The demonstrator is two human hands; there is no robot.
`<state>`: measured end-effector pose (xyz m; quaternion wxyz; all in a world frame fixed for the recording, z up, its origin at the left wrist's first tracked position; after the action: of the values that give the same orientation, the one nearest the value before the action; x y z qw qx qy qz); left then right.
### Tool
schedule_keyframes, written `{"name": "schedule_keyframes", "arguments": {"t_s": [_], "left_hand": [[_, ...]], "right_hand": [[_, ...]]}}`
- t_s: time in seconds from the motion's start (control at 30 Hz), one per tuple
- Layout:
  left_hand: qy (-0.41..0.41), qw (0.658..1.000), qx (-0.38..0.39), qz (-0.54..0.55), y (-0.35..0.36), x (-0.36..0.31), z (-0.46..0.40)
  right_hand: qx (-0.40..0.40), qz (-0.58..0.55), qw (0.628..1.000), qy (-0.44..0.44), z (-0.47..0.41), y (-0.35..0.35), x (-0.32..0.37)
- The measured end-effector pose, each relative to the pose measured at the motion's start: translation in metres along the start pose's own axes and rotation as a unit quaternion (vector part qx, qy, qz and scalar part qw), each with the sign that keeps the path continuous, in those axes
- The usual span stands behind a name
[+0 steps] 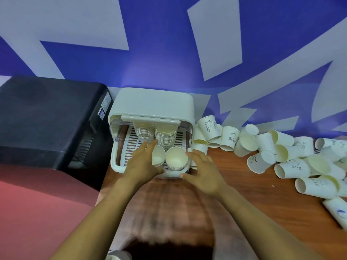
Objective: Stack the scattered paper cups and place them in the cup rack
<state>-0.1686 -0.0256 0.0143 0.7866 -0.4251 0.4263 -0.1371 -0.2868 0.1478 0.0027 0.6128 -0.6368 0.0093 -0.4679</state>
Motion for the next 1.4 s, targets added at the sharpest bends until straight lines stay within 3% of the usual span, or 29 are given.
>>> {"name": "schedule_keyframes", "arguments": {"t_s": [0.1,0.37,0.6,0.87,1.1,1.4], "left_hand": [[0.055,0.997,-0.035,0.032,-0.005,-0.024,0.017],[0.126,0.991,-0.035,0.035,0.014,-0.097,0.046],[0.112,0.994,0.005,0.013,0.070,-0.148,0.075],[0.071,0.997,0.032,0.005,0.168,-0.237,0.101],[0.059,0.996,0.068,-0.016,0.249,-0.293,0.115],[0.144,0.985,0.087,-0.049,0.300,-0.364,0.072]], "right_hand": [[-0.017,-0.023,0.999,0.015,0.020,-0.012,-0.015],[-0.029,-0.052,0.995,0.076,0.092,-0.038,-0.066],[-0.036,-0.058,0.994,0.085,0.133,-0.073,-0.124],[-0.010,-0.050,0.996,0.074,0.188,-0.130,-0.238],[0.003,-0.047,0.991,0.123,0.226,-0.168,-0.318],[-0.071,0.102,0.969,0.211,0.250,-0.200,-0.380]]}}
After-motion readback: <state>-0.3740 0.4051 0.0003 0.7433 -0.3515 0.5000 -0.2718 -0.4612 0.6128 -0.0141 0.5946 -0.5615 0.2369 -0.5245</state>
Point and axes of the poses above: each hand's wrist, its own z-axis away from the middle knuckle, its own y-axis out of the palm, x = y × z, the point moved 3 cm from there along -z, towards the middle knuckle, and after that the axes turned 1 degree about -z, right-handed, at the moved point
